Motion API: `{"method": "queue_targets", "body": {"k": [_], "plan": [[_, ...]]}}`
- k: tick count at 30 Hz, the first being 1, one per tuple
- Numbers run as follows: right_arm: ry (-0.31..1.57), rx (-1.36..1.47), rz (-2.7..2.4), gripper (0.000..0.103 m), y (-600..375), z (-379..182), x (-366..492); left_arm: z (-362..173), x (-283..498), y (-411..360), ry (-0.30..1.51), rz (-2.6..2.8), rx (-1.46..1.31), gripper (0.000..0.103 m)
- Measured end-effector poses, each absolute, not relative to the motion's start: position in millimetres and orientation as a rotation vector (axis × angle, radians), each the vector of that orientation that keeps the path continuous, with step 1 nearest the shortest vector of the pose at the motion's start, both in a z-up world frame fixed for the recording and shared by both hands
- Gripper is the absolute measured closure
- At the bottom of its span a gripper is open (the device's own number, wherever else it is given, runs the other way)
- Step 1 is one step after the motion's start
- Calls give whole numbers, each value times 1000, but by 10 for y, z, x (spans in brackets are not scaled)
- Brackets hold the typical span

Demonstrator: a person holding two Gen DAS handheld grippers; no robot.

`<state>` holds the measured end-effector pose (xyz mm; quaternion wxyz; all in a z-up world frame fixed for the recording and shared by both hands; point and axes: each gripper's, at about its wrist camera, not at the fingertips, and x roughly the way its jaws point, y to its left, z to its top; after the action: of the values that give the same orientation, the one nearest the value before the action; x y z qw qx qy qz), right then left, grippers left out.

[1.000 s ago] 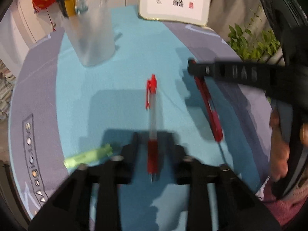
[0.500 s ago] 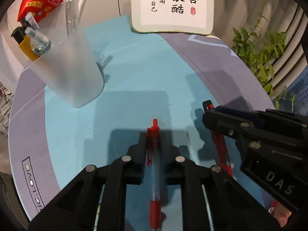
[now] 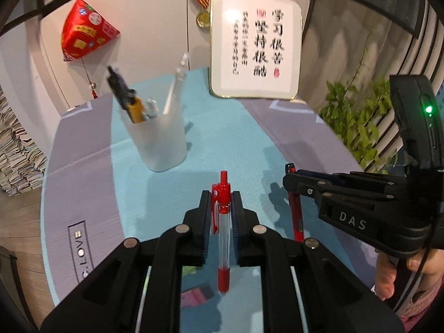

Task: Organize stationery
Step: 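Lift the red clicky pen with the left tool while the right tool lifts the red marker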

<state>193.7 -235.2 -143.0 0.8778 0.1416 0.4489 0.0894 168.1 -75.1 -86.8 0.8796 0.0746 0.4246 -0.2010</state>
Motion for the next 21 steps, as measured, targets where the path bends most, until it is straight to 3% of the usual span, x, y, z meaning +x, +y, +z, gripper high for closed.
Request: {"method": "queue_targets", "body": {"k": [21], "plan": [[814,264,238,88,-2124,-966,1578,-543,1400,-484,766,-393,116,91]]}}
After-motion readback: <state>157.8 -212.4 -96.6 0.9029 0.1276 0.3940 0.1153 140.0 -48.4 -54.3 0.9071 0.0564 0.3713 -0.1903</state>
